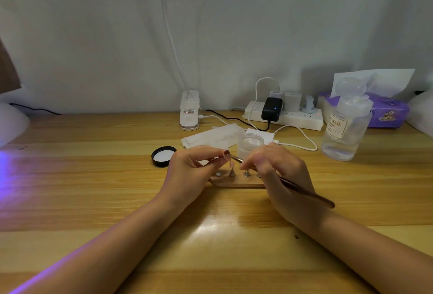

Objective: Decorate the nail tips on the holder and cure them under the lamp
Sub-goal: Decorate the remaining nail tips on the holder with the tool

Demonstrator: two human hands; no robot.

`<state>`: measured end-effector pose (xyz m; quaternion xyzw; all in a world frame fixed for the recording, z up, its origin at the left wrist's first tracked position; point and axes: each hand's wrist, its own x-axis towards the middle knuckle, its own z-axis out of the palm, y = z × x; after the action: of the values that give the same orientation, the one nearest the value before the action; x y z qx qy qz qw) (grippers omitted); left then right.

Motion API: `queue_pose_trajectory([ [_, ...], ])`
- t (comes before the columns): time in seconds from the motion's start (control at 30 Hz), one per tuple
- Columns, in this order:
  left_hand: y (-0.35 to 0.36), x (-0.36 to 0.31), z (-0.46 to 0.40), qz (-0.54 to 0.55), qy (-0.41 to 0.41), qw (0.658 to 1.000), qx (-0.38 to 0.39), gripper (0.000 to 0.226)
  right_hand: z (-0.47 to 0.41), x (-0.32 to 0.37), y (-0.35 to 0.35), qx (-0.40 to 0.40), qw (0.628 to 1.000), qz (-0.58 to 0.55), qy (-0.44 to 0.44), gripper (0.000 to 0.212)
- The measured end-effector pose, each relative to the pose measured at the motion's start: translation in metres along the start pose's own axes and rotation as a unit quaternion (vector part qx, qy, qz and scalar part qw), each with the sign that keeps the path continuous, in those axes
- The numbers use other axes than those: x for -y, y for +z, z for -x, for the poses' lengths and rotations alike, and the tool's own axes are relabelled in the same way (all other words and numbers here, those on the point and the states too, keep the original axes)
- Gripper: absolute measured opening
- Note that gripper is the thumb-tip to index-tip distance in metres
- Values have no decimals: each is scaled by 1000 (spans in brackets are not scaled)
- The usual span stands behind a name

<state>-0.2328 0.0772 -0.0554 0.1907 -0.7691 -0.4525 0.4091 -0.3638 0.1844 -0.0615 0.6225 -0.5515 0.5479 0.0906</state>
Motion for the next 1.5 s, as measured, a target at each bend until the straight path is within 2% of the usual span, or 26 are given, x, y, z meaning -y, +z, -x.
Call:
queue_pose_trajectory([
  [0.17, 0, -3, 0, 22, -19, 1000, -9, 24, 2, -1, -3, -28, 998, -56, 24, 43],
  [0.3, 0, -2, 0, 8, -18, 1000, -7, 19, 0, 0, -1, -20, 1000, -18, 11, 35],
  [0.43, -1, -1, -1, 0, -18, 1000, -10, 18, -1, 2, 0, 11, 1000, 3, 4, 38],
  [0.63, -2, -2, 0, -12, -13, 1000, -13, 15, 0, -1, -4, -23, 996, -43, 80, 41],
  [0.83, -1, 2, -2, -9, -19, 1000, -16, 18, 0, 2, 0, 20, 999, 18, -20, 36],
  [1.07, 0, 0, -1, -14, 5, 1000, -23, 12, -1, 1, -3, -22, 995, -43, 90, 38],
  [1.23, 0, 1, -1, -25, 11, 999, -27, 19, 0, 2, 0, 6, 1000, -2, 0, 37],
  [1.3, 0, 1, -1, -29, 11, 999, -27, 19, 0, 1, 1, 12, 1000, 1, -5, 38],
  [1.5, 0, -1, 0, -27, 17, 999, -22, 12, -2, 1, -2, -26, 996, -28, 86, 36],
])
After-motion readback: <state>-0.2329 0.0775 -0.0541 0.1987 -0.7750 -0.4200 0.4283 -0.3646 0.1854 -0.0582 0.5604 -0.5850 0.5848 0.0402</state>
